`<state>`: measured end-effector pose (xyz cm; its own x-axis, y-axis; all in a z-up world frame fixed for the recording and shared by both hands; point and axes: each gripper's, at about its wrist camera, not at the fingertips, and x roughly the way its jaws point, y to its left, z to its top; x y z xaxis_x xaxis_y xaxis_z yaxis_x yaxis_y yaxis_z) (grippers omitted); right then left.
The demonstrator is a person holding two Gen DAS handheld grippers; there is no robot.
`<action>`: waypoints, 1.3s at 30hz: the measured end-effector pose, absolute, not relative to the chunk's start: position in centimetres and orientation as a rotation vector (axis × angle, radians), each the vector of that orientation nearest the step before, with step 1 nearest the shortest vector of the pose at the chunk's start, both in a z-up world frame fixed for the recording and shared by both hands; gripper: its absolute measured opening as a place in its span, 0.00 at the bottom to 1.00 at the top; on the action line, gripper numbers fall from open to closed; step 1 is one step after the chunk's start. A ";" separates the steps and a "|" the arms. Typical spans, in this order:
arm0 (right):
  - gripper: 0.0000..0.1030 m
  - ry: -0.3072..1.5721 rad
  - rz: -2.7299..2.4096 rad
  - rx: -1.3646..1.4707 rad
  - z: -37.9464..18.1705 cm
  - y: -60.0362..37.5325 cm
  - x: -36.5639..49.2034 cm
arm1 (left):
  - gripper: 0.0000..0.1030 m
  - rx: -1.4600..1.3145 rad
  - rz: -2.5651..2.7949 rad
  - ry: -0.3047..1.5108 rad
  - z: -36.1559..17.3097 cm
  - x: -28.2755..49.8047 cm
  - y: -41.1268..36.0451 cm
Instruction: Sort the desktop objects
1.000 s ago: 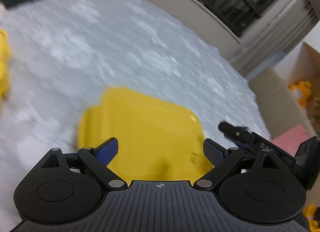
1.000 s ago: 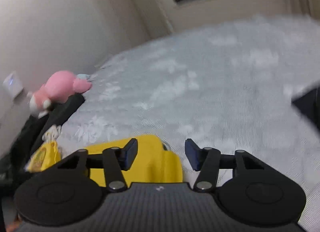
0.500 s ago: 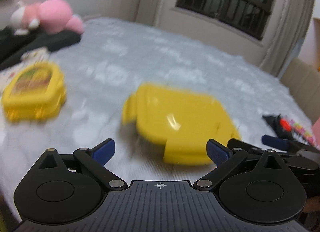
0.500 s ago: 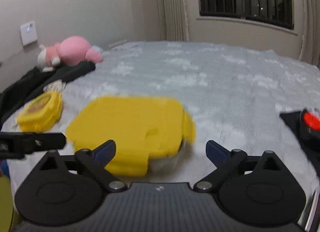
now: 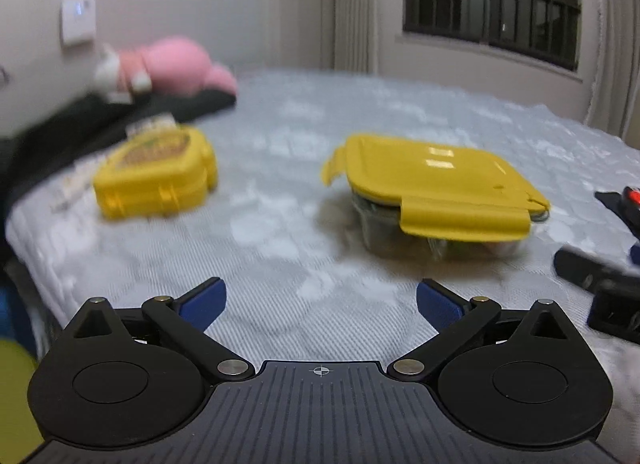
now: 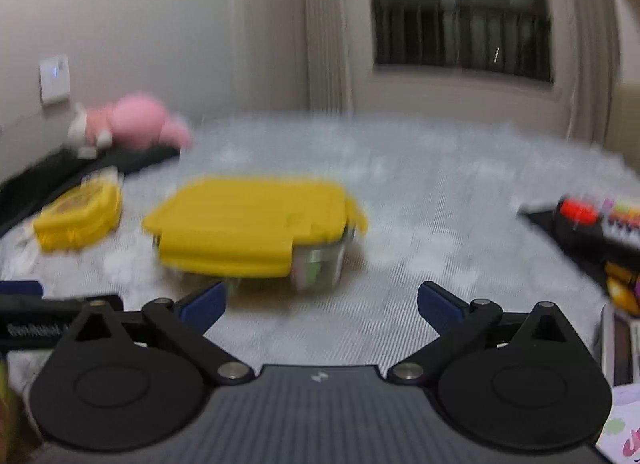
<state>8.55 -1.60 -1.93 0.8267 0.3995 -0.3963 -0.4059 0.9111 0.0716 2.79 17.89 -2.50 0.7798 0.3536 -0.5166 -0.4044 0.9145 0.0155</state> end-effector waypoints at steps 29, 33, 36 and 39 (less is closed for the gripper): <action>1.00 0.633 0.354 -0.134 -3.1 3.7 8.1 | 1.00 -0.232 0.295 0.717 -4.6 4.9 22.1; 1.00 0.636 0.346 -0.129 -3.2 3.4 8.1 | 1.00 -0.233 0.304 0.721 -4.7 4.9 22.0; 1.00 0.621 0.346 -0.117 -2.9 3.1 8.0 | 1.00 -0.222 0.306 0.720 -4.5 4.8 21.8; 1.00 0.615 0.353 -0.082 -2.6 2.6 8.0 | 1.00 -0.219 0.305 0.716 -4.3 4.7 21.7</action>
<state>7.99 2.63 -2.58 0.7591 0.2998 -0.5778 -0.3483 0.9370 0.0285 4.74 21.67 -4.31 0.7133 0.1985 -0.6722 -0.3468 0.9334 -0.0923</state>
